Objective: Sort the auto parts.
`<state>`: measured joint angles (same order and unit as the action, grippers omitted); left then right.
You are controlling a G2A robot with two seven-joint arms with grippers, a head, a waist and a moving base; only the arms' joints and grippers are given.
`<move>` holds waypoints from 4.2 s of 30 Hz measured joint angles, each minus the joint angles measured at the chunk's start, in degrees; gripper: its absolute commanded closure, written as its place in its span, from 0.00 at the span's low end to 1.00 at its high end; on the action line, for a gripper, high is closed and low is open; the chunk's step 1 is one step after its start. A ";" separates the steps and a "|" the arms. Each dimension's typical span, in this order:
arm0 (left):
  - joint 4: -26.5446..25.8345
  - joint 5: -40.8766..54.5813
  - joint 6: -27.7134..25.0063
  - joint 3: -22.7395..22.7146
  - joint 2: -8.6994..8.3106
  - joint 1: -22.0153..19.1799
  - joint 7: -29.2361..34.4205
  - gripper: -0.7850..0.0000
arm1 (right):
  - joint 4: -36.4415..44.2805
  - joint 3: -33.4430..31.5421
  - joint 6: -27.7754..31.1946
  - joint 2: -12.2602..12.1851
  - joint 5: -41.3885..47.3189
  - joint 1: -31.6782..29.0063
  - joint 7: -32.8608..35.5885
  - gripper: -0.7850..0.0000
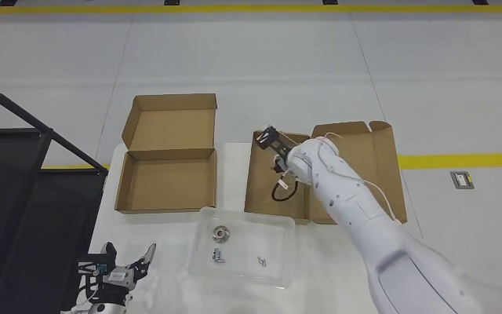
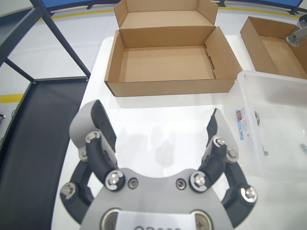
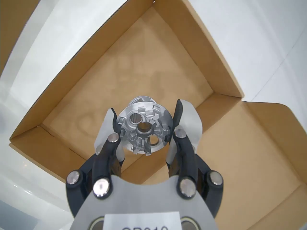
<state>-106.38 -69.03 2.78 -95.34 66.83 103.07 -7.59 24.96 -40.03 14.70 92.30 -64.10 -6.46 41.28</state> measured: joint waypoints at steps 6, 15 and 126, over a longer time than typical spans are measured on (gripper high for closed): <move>0.00 0.00 0.00 0.00 0.00 0.00 0.00 0.00 | -6.69 1.46 -1.60 2.78 0.20 0.91 -1.79 1.00; 0.00 0.00 0.00 0.00 0.00 0.00 0.00 0.00 | -12.63 1.62 -3.41 5.01 1.18 1.17 -3.01 0.72; 0.00 0.00 0.00 0.00 0.00 0.00 0.00 0.00 | 66.19 -2.29 1.90 -10.55 -17.80 -42.11 25.61 0.00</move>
<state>-106.38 -69.03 2.78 -95.34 66.83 103.07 -7.59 91.15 -42.32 16.60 81.75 -81.90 -48.57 66.90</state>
